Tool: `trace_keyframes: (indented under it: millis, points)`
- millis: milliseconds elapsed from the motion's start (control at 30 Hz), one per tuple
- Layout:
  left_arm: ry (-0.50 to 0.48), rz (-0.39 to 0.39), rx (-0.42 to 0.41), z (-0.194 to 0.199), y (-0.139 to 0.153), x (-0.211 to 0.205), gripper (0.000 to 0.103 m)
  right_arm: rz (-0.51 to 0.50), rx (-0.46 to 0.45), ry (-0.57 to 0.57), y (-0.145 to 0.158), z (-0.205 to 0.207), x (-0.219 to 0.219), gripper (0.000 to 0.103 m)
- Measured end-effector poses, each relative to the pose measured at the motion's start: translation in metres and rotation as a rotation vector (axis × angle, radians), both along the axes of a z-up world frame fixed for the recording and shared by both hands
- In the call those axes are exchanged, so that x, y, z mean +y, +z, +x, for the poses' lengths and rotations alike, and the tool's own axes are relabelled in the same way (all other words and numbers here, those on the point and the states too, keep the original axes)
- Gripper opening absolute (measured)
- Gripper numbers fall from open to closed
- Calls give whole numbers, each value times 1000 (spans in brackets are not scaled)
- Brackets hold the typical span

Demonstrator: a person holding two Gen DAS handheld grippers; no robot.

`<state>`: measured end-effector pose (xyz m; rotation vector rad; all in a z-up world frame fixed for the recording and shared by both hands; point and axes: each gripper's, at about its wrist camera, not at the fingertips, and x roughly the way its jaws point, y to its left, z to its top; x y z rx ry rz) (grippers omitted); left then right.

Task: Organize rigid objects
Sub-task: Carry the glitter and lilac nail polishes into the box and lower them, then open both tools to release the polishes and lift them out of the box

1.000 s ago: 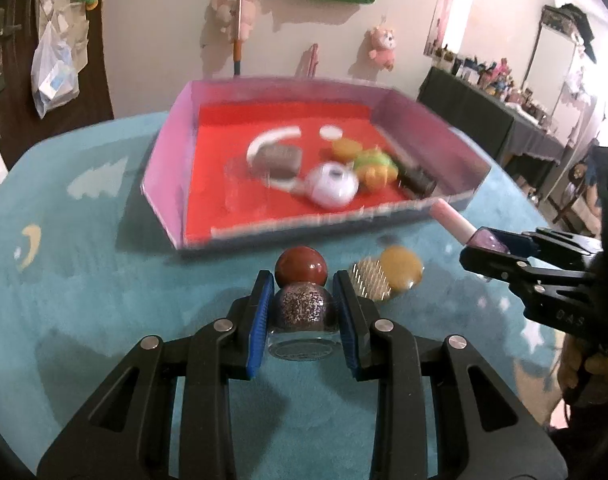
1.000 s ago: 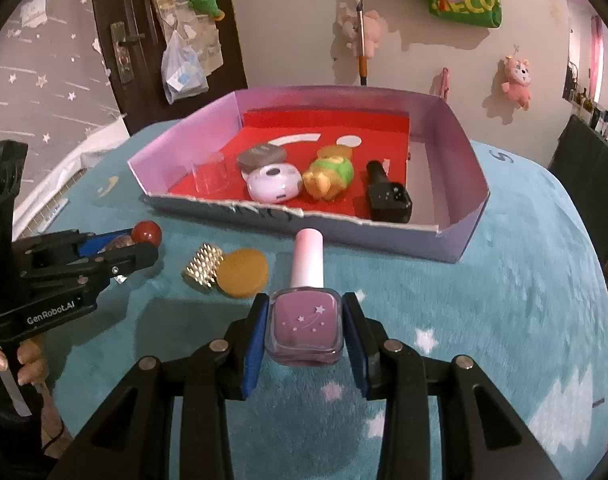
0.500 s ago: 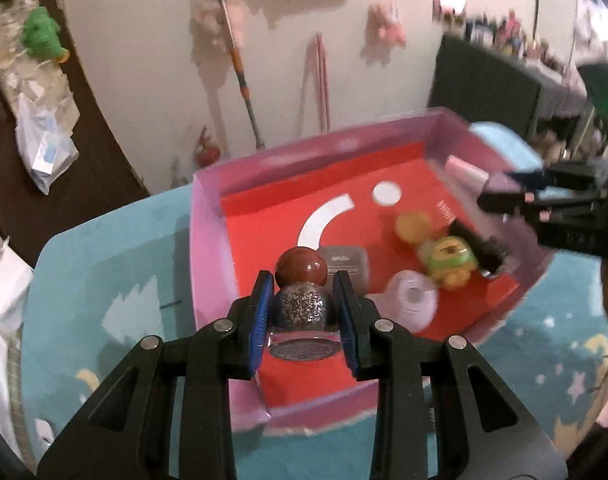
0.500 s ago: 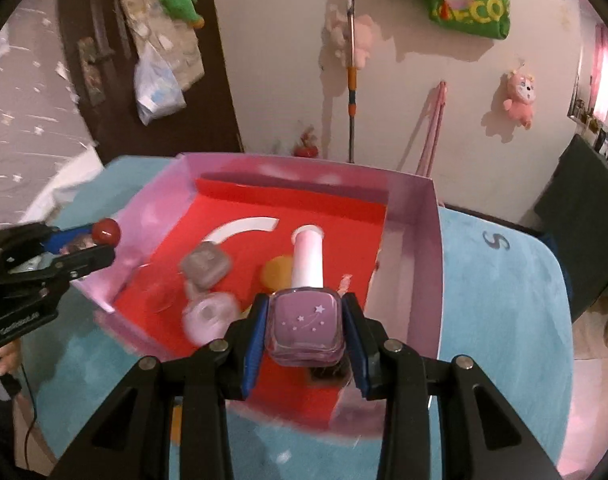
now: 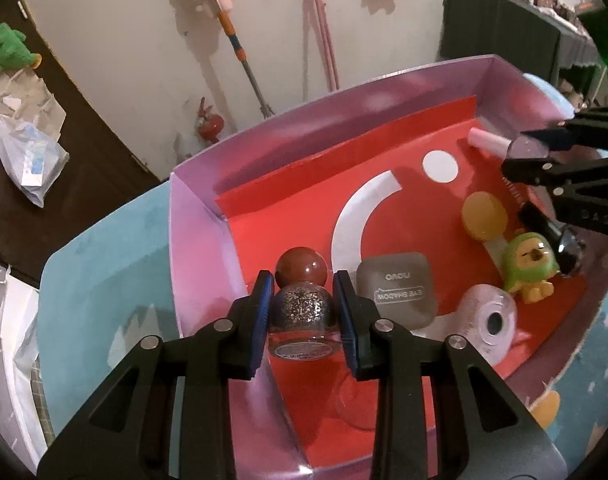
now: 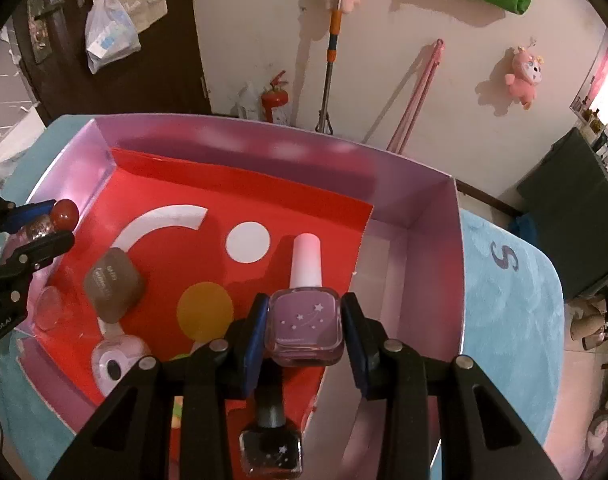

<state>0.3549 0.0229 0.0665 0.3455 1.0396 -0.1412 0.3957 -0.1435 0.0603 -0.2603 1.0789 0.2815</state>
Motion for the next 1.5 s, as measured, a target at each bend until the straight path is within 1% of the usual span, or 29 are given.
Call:
trace_keyframes:
  millis: [67, 133, 333, 467, 567, 733, 900, 1000, 1333, 1500]
  points:
    - [4, 16, 8, 4, -4, 0, 29, -18, 5, 1, -3, 3, 1, 38]
    - [10, 15, 30, 9, -8, -1, 29, -28, 6, 2, -4, 4, 1, 38]
    - [2, 43, 54, 14, -18, -10, 29, -43, 15, 9, -6, 8, 3, 38]
    - [4, 78, 74, 22, -24, -17, 29, -69, 24, 21, -11, 8, 6, 38]
    - [11, 68, 84, 25, -23, -18, 29, -77, 28, 22, -12, 9, 8, 38]
    - [7, 87, 86, 25, -24, -18, 29, -102, 37, 34, -17, 8, 14, 38]
    - [3, 98, 83, 26, -25, -18, 29, -99, 37, 26, -18, 6, 15, 38]
    - [1, 97, 83, 27, -23, -17, 29, -108, 36, 29, -19, 6, 16, 38]
    - [4, 96, 82, 23, -29, -18, 29, -116, 37, 24, -19, 7, 17, 38]
    - [4, 93, 85, 24, -27, -18, 29, -120, 38, 28, -19, 6, 17, 38]
